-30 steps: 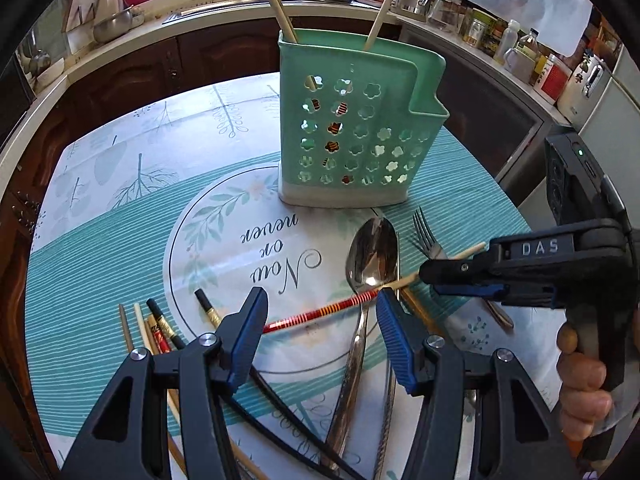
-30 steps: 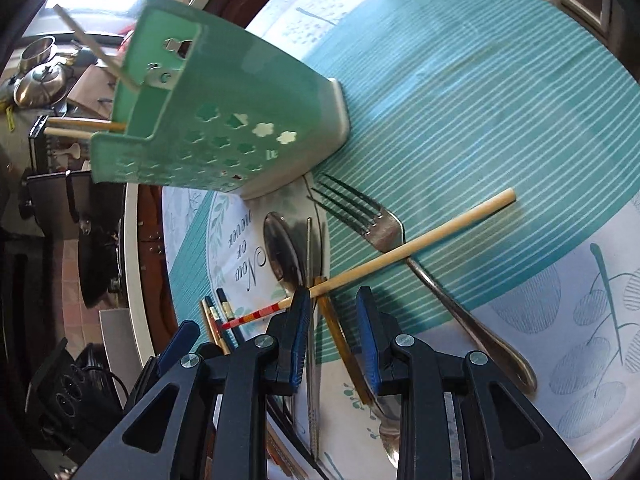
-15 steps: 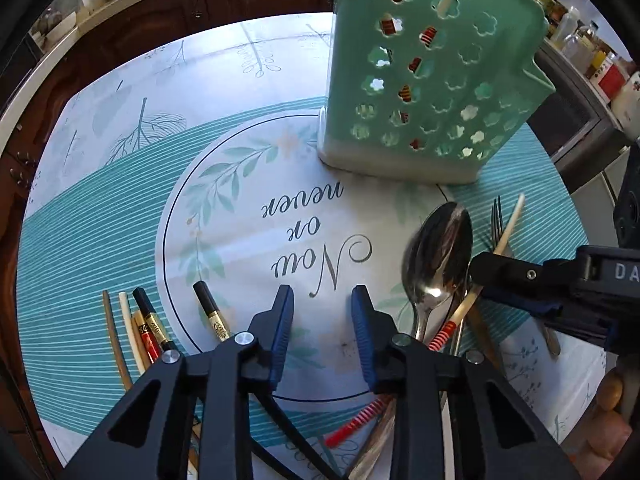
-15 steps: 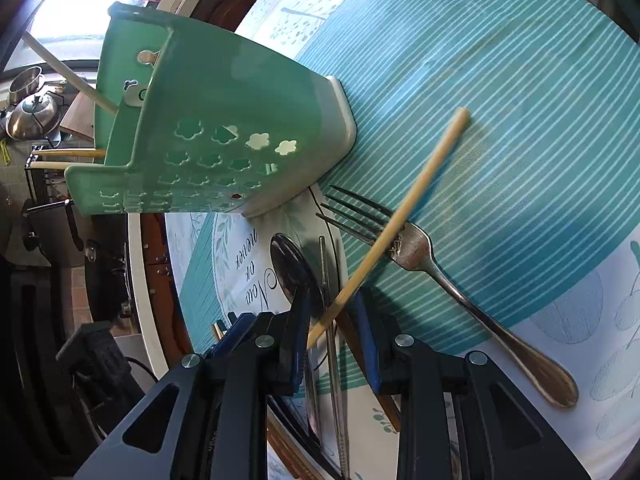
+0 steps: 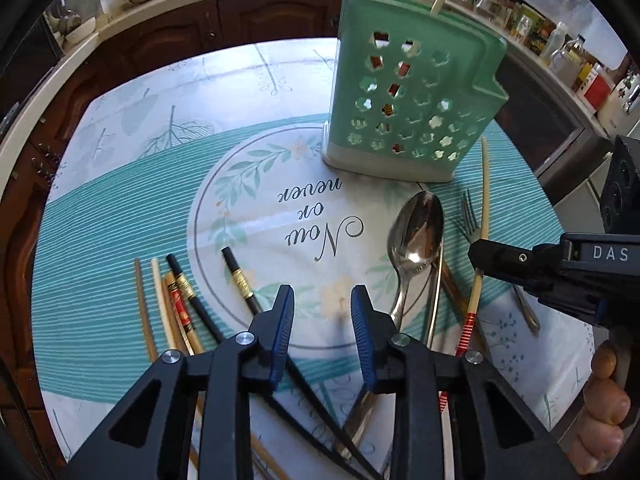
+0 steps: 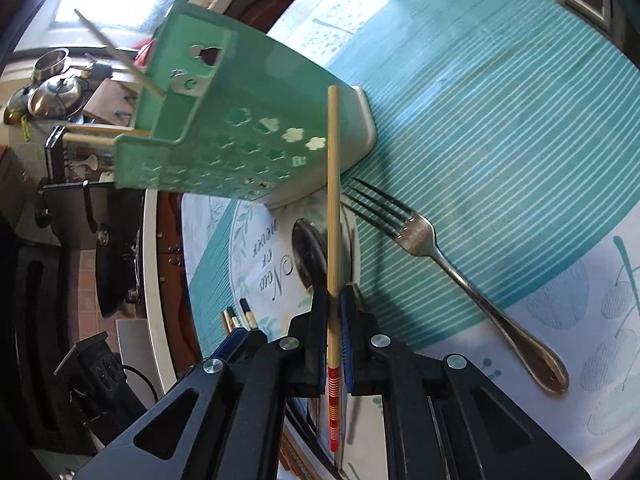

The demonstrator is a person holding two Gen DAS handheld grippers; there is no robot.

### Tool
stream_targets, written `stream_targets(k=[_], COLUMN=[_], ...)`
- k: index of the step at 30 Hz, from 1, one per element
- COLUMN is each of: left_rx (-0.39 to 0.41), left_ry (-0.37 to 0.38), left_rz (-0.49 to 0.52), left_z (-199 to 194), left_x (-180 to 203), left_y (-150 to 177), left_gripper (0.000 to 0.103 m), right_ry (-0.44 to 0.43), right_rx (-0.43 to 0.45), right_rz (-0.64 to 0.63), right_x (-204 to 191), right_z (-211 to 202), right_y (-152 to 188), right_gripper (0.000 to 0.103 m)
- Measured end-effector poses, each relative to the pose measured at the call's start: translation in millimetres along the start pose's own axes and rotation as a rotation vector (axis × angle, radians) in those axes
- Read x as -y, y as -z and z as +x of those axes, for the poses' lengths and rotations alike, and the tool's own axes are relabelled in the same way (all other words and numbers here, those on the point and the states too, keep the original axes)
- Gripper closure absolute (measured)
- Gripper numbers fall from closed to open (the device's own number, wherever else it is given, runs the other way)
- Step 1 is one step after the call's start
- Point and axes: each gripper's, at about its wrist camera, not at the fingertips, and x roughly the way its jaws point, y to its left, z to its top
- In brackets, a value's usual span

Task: Organize utensils
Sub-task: 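Lift the red-striped chopstick and drop it into the green holder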

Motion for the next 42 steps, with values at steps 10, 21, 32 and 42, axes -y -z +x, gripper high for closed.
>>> stream_targets(k=[10, 21, 32, 42], left_rx=[0.063, 0.183, 0.267, 0.359], left_ry=[0.002, -0.067, -0.086, -0.124], left_rz=[-0.052, -0.019, -0.044, -0.056], left_z=[-41, -82, -117, -147], left_x=[-17, -11, -18, -21], left_y=[30, 43, 29, 7], left_gripper=[0.074, 0.058, 0.056, 0.049], right_ry=[-0.041, -0.037, -0.034, -0.035], right_rx=[0.093, 0.225, 0.331, 0.45], right_rz=[-0.214, -0.48, -0.62, -0.709], right_x=[-59, -112, -172, -226], right_z=[-42, -119, -169, -214], right_y=[43, 84, 86, 66], right_gripper=[0.097, 0.097, 0.097, 0.097])
